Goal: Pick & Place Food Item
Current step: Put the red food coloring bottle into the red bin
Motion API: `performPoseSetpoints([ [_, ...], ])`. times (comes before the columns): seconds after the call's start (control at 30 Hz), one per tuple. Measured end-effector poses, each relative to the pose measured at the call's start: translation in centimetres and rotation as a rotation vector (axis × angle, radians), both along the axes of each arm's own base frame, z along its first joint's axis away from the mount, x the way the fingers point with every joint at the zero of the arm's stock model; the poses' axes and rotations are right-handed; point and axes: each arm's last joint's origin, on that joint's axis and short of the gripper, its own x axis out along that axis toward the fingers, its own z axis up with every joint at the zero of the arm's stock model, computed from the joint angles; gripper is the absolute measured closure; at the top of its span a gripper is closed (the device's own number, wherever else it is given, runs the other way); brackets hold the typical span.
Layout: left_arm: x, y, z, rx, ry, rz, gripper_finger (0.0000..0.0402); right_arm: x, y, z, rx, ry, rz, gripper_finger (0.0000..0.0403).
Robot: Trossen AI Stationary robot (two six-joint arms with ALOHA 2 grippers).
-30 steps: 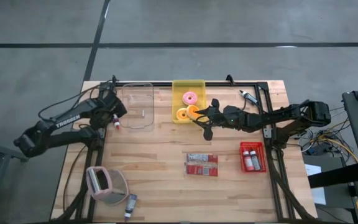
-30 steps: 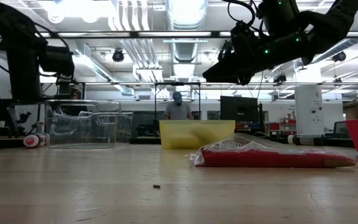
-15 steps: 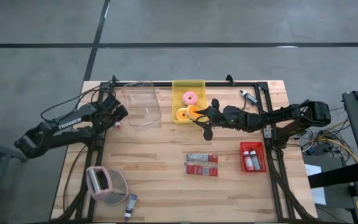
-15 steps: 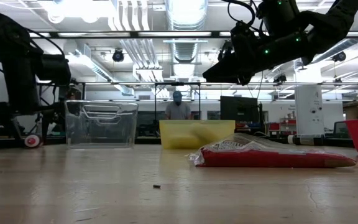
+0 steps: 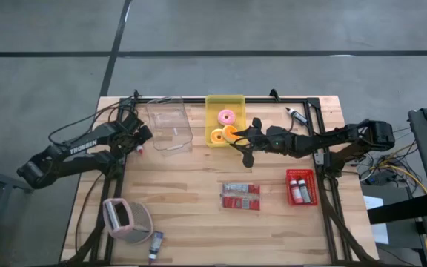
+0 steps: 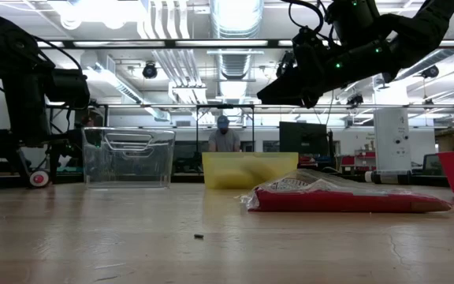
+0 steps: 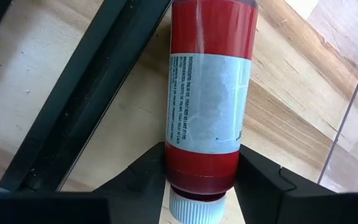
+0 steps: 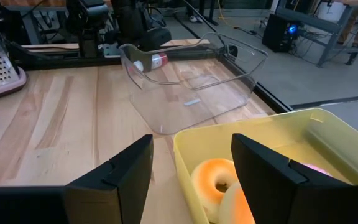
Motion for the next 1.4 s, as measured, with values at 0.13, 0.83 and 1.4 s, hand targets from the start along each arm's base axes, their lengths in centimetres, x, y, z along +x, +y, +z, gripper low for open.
performPoseSetpoints([
  [0.13, 0.0, 0.0, 0.1, 0.003, -0.001, -0.005, 0.0243, 0.0, 0.0, 0.0, 0.0, 0.0, 0.0, 0.0188],
  [0.83, 3.0, 2.6, 11.5, 0.279, -0.055, -0.398, 0.0243, 0.0, 0.0, 0.0, 0.0, 0.0, 0.001, 0.0188],
  [1.4, 12.0, -2.0, 14.5, 1.06, -0.109, -1.316, 0.0243, 0.0, 0.0, 0.0, 0.003, -0.001, 0.0, 0.0188],
])
